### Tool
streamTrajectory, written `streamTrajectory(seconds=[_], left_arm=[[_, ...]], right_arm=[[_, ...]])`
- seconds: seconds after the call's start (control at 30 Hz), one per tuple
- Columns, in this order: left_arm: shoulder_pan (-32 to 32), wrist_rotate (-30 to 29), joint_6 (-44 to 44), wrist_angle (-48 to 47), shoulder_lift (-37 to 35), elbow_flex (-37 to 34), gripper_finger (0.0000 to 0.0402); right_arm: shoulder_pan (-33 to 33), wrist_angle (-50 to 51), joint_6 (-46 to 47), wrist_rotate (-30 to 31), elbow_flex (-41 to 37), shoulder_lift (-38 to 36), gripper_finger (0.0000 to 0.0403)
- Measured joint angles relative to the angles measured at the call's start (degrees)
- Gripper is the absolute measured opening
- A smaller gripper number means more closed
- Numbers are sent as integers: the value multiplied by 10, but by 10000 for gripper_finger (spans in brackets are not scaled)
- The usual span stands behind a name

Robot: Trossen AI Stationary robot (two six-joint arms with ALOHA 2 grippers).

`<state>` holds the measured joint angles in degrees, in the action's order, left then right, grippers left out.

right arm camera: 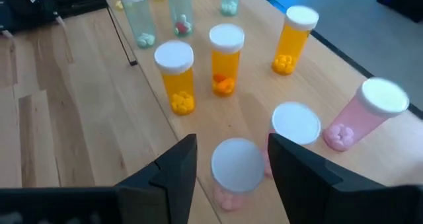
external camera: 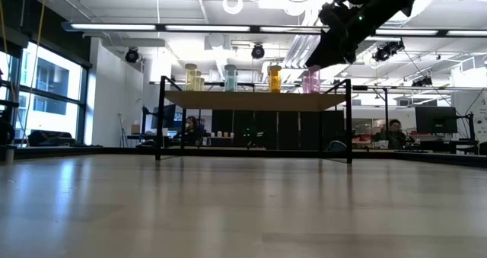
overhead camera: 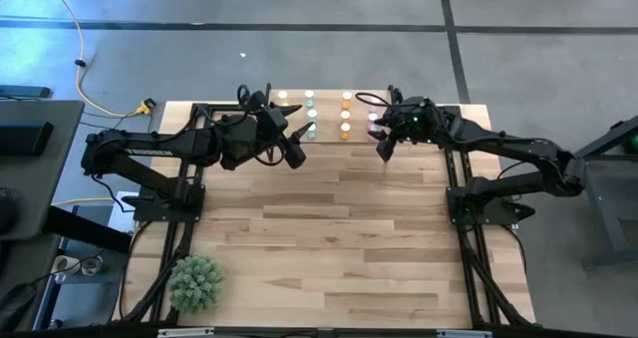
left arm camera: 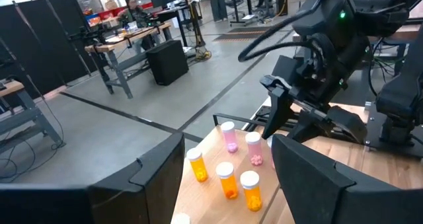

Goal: Pick and place medicine bottles onto shelf by color
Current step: Return to Home Position

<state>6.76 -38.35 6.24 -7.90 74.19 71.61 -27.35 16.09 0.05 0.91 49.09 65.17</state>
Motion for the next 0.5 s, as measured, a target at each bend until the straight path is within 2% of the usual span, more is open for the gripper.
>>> streamTrajectory(seconds=[0.2,0.4,0.5], left_arm=[[-2,0,0,-8,-6,0,216],[-18,3,-12,-68,-49,0,216],[-35,22,-8,-85,-82,0,216]], right_arm=[[0,20,0,-9,36,0,177],[12,44,4,-30,85,0,177],[32,42,16,-28,116,0,177]])
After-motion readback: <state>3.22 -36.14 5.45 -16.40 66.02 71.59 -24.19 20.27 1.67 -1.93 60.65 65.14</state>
